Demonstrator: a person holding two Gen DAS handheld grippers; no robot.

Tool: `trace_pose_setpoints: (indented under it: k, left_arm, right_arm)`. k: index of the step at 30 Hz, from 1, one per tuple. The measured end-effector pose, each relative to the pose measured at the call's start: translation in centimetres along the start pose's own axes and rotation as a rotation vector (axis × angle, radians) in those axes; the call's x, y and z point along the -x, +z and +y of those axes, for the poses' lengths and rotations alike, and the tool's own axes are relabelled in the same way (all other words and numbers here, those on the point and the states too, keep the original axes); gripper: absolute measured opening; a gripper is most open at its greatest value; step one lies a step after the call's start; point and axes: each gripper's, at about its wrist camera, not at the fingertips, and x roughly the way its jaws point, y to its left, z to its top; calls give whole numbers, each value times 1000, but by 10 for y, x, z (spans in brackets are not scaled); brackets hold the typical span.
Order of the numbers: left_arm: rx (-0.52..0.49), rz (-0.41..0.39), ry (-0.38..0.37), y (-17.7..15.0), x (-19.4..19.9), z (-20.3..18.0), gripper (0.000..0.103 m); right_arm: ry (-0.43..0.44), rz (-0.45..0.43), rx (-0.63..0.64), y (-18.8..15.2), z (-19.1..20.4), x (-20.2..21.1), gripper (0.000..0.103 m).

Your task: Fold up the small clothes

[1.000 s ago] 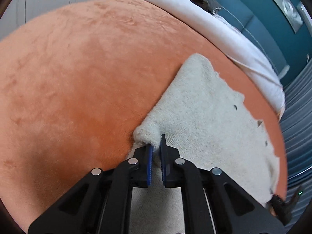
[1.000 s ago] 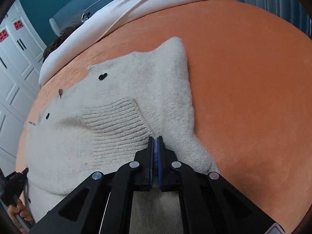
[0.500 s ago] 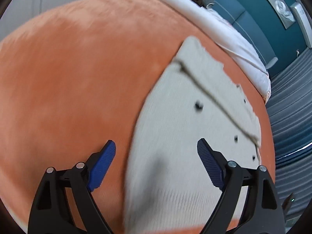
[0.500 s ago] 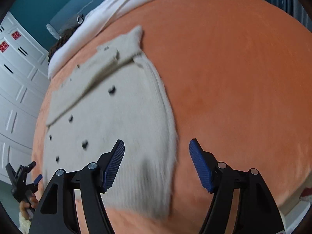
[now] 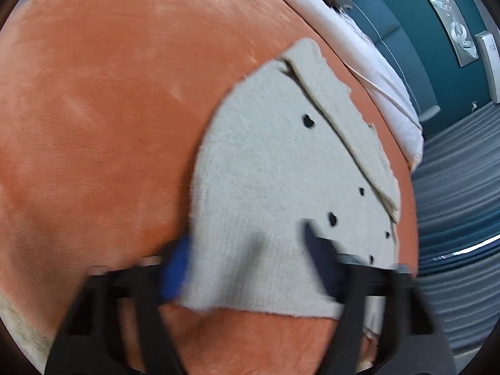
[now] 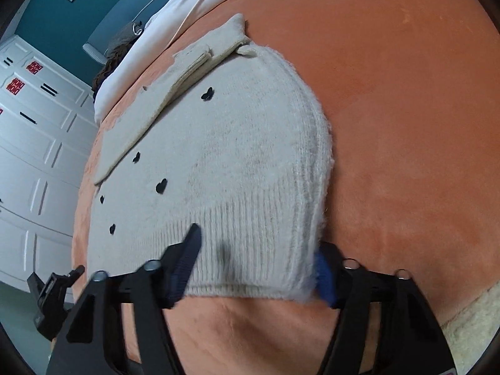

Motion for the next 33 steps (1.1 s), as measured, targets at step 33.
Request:
trace_pose_setpoints:
  k: [33]
  left_arm:
    - [-371,28,-4,-32,181,-58,6]
  right_arm:
    - [243,-16,159,4,-6,203,7]
